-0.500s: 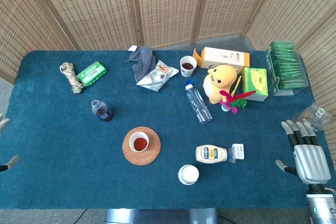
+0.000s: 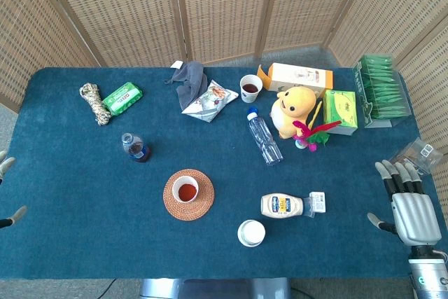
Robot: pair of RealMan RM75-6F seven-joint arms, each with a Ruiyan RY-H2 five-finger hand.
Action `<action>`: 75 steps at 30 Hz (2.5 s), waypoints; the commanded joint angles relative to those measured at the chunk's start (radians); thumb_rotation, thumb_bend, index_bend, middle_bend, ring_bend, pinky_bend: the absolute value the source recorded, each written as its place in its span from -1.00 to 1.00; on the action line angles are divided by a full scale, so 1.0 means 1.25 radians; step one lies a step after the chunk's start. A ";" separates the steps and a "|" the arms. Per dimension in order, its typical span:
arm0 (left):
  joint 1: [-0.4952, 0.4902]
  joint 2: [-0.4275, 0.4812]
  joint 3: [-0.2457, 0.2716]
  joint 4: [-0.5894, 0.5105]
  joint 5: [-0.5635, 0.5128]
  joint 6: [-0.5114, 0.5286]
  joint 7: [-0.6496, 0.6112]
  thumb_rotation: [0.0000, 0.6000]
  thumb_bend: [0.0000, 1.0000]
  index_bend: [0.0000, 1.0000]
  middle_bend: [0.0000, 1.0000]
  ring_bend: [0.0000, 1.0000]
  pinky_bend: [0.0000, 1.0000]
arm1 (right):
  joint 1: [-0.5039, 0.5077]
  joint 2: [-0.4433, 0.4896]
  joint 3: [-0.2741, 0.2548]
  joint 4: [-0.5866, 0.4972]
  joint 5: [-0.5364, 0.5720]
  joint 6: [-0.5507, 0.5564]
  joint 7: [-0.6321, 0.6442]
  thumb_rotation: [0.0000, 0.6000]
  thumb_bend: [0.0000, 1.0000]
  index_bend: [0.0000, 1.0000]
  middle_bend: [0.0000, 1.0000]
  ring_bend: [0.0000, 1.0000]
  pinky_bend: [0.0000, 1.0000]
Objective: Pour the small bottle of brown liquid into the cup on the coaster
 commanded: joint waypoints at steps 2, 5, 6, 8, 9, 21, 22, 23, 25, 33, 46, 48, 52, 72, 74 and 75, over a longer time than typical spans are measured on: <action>-0.041 -0.039 -0.017 0.075 0.019 -0.034 -0.155 1.00 -0.44 -1.00 -1.00 -1.00 -1.00 | 0.001 0.003 0.001 -0.003 0.002 -0.002 0.008 1.00 -1.00 -1.00 -1.00 -1.00 -1.00; -0.074 -0.082 -0.023 0.158 0.043 -0.053 -0.324 1.00 -0.44 -1.00 -1.00 -1.00 -1.00 | 0.001 0.005 0.001 -0.004 0.002 -0.004 0.015 1.00 -1.00 -1.00 -1.00 -1.00 -1.00; -0.085 -0.100 -0.025 0.191 0.046 -0.063 -0.376 1.00 -0.44 -1.00 -1.00 -1.00 -1.00 | 0.001 0.005 -0.001 -0.004 0.001 -0.005 0.016 1.00 -1.00 -1.00 -1.00 -1.00 -1.00; -0.102 -0.122 -0.028 0.230 0.041 -0.088 -0.439 1.00 -0.45 -1.00 -1.00 -1.00 -1.00 | 0.001 0.006 -0.003 -0.001 -0.001 -0.007 0.015 1.00 -1.00 -1.00 -1.00 -1.00 -1.00; -0.116 -0.134 -0.032 0.251 0.035 -0.107 -0.476 1.00 -0.45 -1.00 -1.00 -1.00 -1.00 | 0.002 0.006 -0.005 0.000 -0.002 -0.009 0.015 1.00 -1.00 -1.00 -1.00 -1.00 -1.00; -0.251 -0.241 -0.045 0.405 0.034 -0.260 -0.612 1.00 -0.45 -1.00 -1.00 -1.00 -1.00 | -0.003 0.012 -0.014 -0.006 -0.029 0.003 0.022 1.00 -1.00 -1.00 -1.00 -1.00 -1.00; -0.260 -0.246 -0.043 0.409 0.037 -0.269 -0.613 1.00 -0.45 -1.00 -1.00 -1.00 -1.00 | -0.004 0.012 -0.014 -0.007 -0.029 0.004 0.023 1.00 -1.00 -1.00 -1.00 -1.00 -1.00; -0.268 -0.250 -0.040 0.412 0.041 -0.276 -0.611 1.00 -0.45 -1.00 -1.00 -1.00 -1.00 | -0.004 0.013 -0.014 -0.007 -0.029 0.005 0.024 1.00 -1.00 -1.00 -1.00 -1.00 -1.00; -0.280 -0.260 -0.036 0.414 0.048 -0.281 -0.603 1.00 -0.45 -1.00 -1.00 -1.00 -1.00 | -0.004 0.013 -0.013 -0.006 -0.027 0.004 0.027 1.00 -1.00 -1.00 -1.00 -1.00 -1.00; -0.317 -0.297 -0.035 0.414 0.039 -0.308 -0.564 1.00 -0.45 -1.00 -1.00 -1.00 -1.00 | -0.002 0.015 -0.014 -0.004 -0.026 -0.003 0.031 1.00 -1.00 -1.00 -1.00 -1.00 -1.00; -0.368 -0.369 -0.046 0.430 0.011 -0.346 -0.543 1.00 -0.45 -1.00 -1.00 -1.00 -1.00 | -0.001 0.022 -0.015 -0.006 -0.024 -0.008 0.052 1.00 -1.00 -1.00 -1.00 -1.00 -1.00; -0.372 -0.378 -0.047 0.436 0.006 -0.349 -0.543 1.00 -0.45 -1.00 -1.00 -1.00 -1.00 | -0.001 0.024 -0.015 -0.005 -0.024 -0.009 0.056 1.00 -1.00 -1.00 -1.00 -1.00 -1.00; -0.383 -0.393 -0.051 0.449 -0.005 -0.362 -0.544 1.00 -0.45 -1.00 -1.00 -1.00 -1.00 | -0.001 0.027 -0.015 -0.005 -0.023 -0.010 0.062 1.00 -1.00 -1.00 -1.00 -1.00 -1.00; -0.422 -0.468 -0.067 0.484 -0.039 -0.387 -0.524 1.00 -0.45 -1.00 -1.00 -1.00 -1.00 | -0.002 0.041 -0.012 -0.004 -0.023 -0.008 0.103 1.00 -1.00 -1.00 -1.00 -1.00 -1.00; -0.424 -0.474 -0.067 0.487 -0.043 -0.392 -0.523 1.00 -0.45 -1.00 -1.00 -1.00 -1.00 | -0.002 0.042 -0.012 -0.004 -0.024 -0.008 0.108 1.00 -1.00 -1.00 -1.00 -1.00 -1.00; -0.426 -0.475 -0.065 0.487 -0.043 -0.398 -0.525 1.00 -0.45 -1.00 -1.00 -1.00 -1.00 | -0.002 0.043 -0.013 -0.004 -0.025 -0.008 0.110 1.00 -1.00 -1.00 -1.00 -1.00 -1.00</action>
